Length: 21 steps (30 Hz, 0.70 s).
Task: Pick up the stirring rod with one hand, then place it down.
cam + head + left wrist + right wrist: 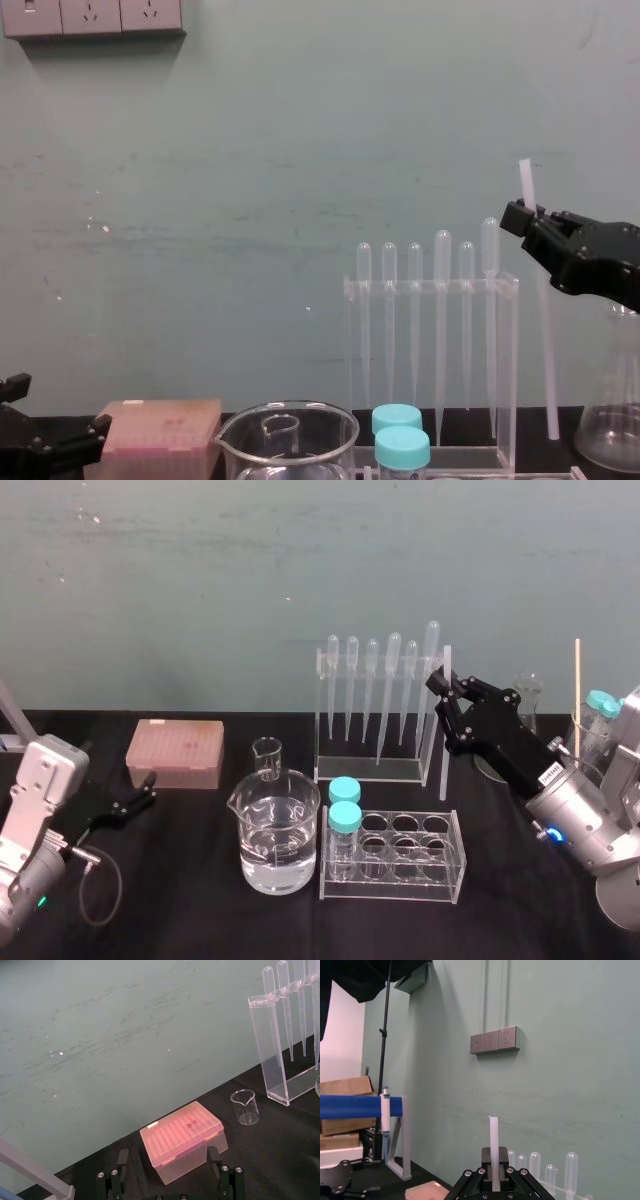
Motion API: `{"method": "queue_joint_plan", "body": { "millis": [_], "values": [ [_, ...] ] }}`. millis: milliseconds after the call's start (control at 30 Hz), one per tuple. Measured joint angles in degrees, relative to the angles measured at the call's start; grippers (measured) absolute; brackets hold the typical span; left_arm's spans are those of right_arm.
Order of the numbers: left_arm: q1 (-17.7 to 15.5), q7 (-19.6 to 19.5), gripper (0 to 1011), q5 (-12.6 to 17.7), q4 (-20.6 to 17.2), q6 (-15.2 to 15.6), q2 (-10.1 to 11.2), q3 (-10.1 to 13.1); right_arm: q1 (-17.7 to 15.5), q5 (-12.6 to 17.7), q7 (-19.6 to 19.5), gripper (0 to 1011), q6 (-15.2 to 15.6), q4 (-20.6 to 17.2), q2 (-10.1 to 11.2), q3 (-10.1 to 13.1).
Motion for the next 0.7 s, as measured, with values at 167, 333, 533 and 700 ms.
{"method": "queue_joint_plan", "body": {
  "millis": [167, 333, 533, 700],
  "values": [
    [0.0, 0.0, 1000, 0.0, 0.0, 0.0, 0.0, 0.0, -1.1, 0.0, -0.1, 72, 3.2, -2.7, 1.1, 0.5],
    [0.0, 0.0, 1000, 0.0, 0.0, 0.0, 0.0, 0.0, -2.5, -0.3, 0.1, 73, 5.8, -5.7, 2.7, 0.9],
    [0.0, 0.0, 1000, 0.0, 0.0, 0.0, 0.0, 0.0, -3.3, -0.2, 1.3, 73, 6.8, -6.8, 3.5, 0.8],
    [0.0, 0.0, 1000, 0.0, 0.0, 0.0, 0.0, 0.0, -3.5, 0.5, 2.7, 73, 7.3, -6.9, 3.7, 0.0]
  ]
}}
